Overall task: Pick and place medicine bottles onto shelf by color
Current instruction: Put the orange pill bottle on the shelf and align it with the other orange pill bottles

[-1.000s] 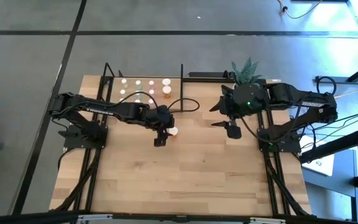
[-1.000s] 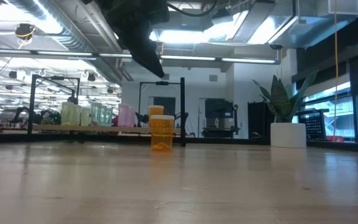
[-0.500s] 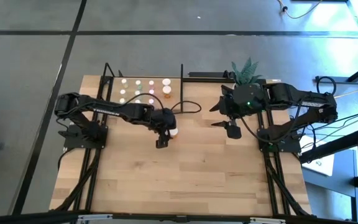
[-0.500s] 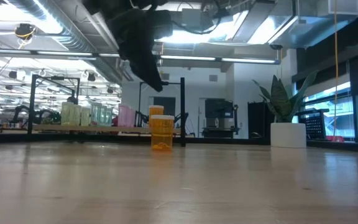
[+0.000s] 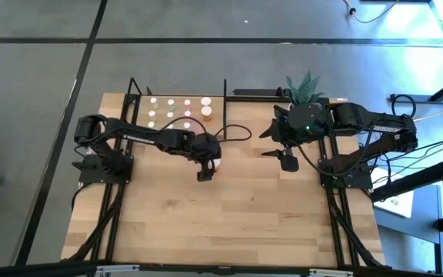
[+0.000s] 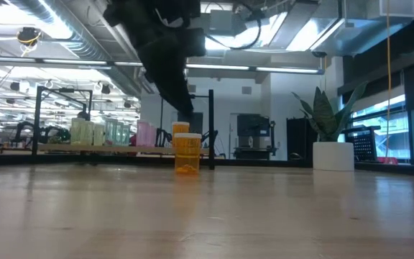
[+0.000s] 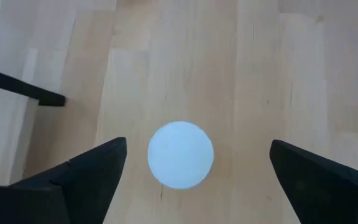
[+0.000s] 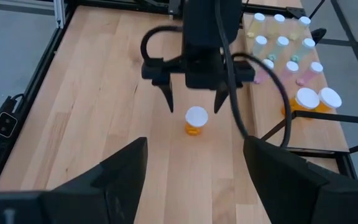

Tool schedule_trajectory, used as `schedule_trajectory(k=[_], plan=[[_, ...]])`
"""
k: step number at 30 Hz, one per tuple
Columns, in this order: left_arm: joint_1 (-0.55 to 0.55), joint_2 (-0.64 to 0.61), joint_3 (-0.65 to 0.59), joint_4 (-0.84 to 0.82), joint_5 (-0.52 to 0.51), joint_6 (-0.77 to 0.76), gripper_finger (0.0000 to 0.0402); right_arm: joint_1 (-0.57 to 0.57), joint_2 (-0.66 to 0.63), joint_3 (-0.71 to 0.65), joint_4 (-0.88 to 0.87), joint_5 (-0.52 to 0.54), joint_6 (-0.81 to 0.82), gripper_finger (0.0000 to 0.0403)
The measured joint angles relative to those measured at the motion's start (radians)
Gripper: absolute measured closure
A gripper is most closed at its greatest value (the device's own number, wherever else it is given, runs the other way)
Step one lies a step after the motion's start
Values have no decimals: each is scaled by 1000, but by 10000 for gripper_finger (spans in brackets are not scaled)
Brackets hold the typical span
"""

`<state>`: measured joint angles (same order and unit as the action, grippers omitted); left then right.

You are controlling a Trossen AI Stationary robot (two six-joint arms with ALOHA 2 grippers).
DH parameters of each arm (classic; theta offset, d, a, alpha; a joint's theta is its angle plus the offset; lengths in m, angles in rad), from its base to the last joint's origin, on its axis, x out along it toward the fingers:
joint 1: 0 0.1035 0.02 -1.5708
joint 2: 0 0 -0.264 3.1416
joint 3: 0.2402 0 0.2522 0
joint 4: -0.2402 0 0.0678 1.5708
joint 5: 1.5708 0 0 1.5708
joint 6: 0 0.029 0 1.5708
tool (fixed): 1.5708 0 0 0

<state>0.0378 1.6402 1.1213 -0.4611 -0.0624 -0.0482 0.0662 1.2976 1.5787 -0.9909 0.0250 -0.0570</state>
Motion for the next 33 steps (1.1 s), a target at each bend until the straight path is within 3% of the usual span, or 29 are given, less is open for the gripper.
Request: schedule_trajectory(k=[18, 33], plan=[[25, 155, 0, 32, -3, 7, 9, 0, 0, 0, 6, 0, 0, 136], [40, 155, 0, 58, 24, 42, 17, 0, 0, 0, 7, 0, 0, 136]])
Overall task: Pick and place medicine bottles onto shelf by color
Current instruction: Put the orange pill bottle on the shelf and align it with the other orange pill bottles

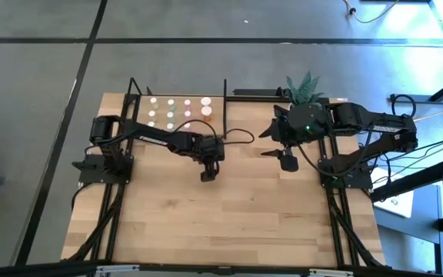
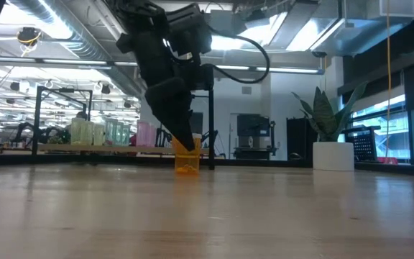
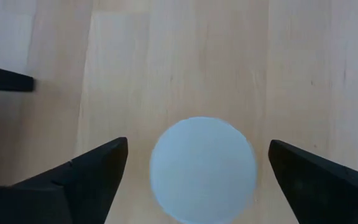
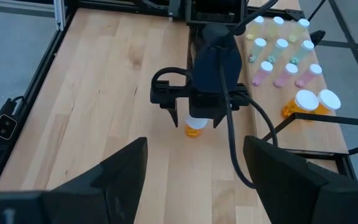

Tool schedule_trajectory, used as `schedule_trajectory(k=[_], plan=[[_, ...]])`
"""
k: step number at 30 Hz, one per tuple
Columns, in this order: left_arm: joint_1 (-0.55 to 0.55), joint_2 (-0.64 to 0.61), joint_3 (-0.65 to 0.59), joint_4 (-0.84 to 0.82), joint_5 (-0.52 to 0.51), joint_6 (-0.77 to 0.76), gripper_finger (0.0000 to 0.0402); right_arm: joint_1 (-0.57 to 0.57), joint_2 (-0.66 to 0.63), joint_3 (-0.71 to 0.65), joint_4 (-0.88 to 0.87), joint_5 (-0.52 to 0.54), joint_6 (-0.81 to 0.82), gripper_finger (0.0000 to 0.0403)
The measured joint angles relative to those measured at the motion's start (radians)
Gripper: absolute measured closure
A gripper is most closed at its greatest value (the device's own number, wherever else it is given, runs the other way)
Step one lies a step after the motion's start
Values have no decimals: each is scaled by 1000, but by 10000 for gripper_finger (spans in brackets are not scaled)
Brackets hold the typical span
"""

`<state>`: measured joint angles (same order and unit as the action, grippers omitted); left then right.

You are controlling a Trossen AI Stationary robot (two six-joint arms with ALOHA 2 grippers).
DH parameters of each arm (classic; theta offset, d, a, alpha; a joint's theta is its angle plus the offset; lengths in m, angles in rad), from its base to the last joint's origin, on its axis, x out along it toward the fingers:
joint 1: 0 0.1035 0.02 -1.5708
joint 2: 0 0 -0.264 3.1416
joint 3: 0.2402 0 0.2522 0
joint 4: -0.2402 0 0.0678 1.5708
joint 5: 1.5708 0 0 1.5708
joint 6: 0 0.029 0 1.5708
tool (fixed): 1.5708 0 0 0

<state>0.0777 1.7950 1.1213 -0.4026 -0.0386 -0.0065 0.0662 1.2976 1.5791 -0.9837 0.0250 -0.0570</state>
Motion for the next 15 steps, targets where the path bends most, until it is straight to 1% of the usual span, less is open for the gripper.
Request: schedule_trajectory(k=[3, 6, 15], plan=[[3, 0, 0, -1, 1, -6, 36, 0, 0, 0, 0, 0, 0, 136], [3, 0, 0, -8, 2, -6, 64, 0, 0, 0, 0, 0, 0, 136], [3, 0, 0, -8, 3, -7, 173, 0, 0, 0, 0, 0, 0, 136]])
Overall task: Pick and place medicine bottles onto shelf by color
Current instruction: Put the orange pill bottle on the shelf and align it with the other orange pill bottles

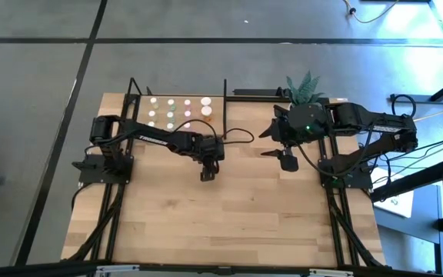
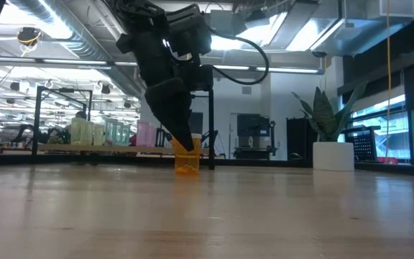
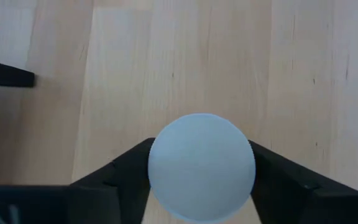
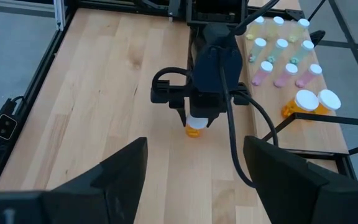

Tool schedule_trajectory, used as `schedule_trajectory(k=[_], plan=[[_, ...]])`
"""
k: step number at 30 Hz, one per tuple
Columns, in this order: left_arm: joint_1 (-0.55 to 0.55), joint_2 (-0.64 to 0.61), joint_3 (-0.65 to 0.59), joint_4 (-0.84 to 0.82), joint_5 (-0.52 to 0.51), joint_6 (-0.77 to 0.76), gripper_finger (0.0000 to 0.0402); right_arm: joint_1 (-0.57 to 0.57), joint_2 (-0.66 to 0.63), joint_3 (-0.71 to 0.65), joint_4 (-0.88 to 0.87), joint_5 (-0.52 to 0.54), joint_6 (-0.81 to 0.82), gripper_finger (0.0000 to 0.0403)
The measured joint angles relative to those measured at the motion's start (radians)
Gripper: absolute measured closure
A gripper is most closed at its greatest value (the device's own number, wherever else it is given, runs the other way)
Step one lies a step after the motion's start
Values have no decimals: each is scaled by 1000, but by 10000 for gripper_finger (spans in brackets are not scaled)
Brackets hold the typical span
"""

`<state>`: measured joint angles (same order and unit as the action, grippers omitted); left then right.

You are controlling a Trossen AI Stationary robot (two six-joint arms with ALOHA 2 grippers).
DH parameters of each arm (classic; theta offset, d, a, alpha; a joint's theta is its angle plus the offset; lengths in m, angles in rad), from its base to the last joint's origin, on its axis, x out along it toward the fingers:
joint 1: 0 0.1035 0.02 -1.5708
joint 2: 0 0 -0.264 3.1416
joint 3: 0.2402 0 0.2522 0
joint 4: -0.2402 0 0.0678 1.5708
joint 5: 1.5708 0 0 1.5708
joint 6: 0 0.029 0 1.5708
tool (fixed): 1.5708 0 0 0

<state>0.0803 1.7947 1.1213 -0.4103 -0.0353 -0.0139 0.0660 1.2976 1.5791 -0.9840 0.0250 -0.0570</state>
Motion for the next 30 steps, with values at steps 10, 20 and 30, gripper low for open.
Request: schedule_trajectory(k=[10, 20, 30], plan=[[0, -1, 0, 2, 0, -2, 217, 0, 0, 0, 0, 0, 0, 136], [-1, -13, 0, -8, 0, -10, 217, 0, 0, 0, 0, 0, 0, 136], [14, -109, 1, -47, -23, -37, 217, 0, 0, 0, 2, 0, 0, 136]])
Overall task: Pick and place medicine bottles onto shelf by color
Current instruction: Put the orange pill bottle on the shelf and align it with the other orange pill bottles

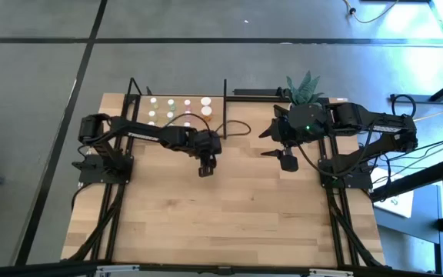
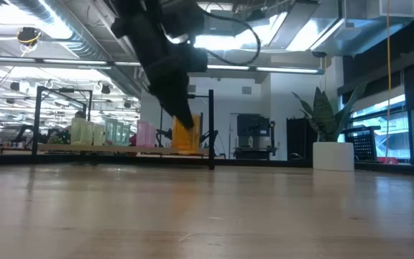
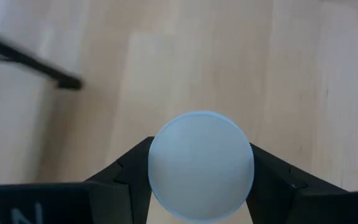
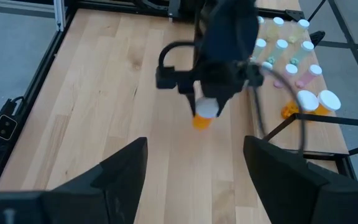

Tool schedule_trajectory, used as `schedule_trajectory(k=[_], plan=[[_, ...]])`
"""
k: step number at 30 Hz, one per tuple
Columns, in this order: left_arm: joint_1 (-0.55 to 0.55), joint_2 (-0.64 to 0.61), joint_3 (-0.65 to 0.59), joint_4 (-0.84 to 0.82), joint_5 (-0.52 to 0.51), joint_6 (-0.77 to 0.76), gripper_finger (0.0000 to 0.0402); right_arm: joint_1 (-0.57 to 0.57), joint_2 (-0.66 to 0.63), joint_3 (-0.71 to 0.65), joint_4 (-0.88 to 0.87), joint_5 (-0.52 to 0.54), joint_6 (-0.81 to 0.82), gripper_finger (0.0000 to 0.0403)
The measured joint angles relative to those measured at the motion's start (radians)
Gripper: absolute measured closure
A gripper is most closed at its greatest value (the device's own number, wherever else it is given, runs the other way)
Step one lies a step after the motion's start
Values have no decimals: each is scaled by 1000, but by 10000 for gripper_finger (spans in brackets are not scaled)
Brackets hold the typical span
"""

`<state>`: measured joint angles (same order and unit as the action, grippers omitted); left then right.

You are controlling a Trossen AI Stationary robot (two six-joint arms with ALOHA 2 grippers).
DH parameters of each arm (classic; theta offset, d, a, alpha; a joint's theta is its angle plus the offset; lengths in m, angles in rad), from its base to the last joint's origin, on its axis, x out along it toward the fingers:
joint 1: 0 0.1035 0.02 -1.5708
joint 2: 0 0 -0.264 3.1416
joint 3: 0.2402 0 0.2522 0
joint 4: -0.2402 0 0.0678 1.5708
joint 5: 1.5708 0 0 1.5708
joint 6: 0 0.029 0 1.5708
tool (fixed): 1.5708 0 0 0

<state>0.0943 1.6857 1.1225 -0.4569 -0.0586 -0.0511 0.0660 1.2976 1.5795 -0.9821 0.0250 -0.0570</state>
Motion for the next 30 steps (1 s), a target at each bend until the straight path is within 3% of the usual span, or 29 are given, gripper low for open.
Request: schedule_trajectory(k=[7, 13, 30], plan=[[62, -83, 13, -77, -37, -54, 217, 0, 0, 0, 7, 0, 0, 136], [136, -89, 120, -210, -80, -74, 217, 0, 0, 0, 11, 0, 0, 136], [247, -31, 149, -227, -85, -104, 217, 0, 0, 0, 14, 0, 0, 136]])
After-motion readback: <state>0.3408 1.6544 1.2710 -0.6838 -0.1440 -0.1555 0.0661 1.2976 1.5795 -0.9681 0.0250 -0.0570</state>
